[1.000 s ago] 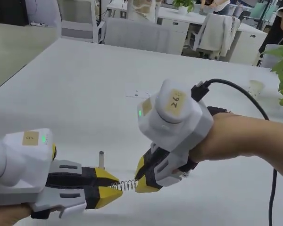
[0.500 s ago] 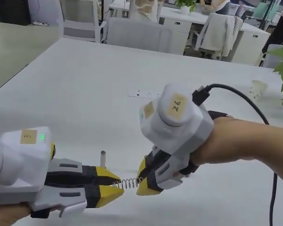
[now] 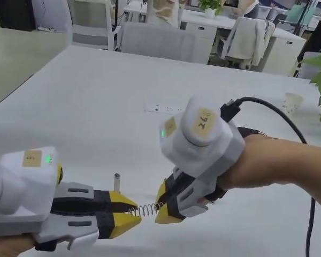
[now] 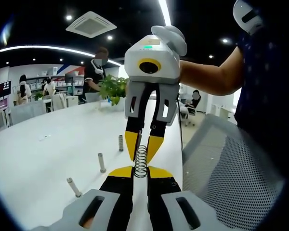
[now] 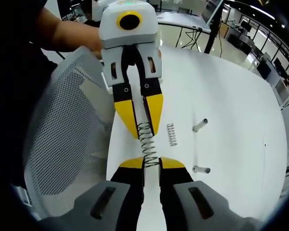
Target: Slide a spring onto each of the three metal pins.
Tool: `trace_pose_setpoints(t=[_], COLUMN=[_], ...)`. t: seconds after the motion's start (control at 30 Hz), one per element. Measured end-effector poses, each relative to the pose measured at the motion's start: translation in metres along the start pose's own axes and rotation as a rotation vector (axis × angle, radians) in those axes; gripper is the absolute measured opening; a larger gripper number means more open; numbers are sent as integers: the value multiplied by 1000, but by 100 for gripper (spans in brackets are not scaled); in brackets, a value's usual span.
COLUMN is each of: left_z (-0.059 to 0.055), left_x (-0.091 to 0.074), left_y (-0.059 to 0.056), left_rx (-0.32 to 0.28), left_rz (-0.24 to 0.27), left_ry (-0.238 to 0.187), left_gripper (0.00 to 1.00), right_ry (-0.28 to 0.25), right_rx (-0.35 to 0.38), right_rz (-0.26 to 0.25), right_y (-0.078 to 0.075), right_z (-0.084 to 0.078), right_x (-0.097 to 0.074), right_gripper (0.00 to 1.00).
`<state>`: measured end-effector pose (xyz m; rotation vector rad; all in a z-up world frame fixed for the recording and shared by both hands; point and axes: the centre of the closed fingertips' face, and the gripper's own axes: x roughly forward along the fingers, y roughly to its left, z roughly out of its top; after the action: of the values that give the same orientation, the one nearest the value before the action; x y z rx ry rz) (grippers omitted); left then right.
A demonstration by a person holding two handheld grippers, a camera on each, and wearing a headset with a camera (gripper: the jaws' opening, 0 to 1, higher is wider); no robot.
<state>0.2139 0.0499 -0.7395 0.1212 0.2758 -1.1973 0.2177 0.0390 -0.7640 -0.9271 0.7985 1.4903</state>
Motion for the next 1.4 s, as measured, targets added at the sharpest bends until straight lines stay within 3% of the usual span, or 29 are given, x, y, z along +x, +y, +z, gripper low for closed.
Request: trace_pose_setpoints(t=[0.4,0.73,1.4], left_z=[-6,-9,-12], left_x=[2,4,7], left_y=[-3,-4,-7], left_rx=[11,7,3], left_rz=[-4,-9,-30], left_ry=[29,44,49], left_gripper=[2,2,2], right_ry=[-19,-69,-65], right_rx=[-4,8,-23], right_rz=[-9,11,35], right_y=[3,6,14], right_z=[11,27,42], right_x=[-8,-13,-11], right_gripper=[8,8,8])
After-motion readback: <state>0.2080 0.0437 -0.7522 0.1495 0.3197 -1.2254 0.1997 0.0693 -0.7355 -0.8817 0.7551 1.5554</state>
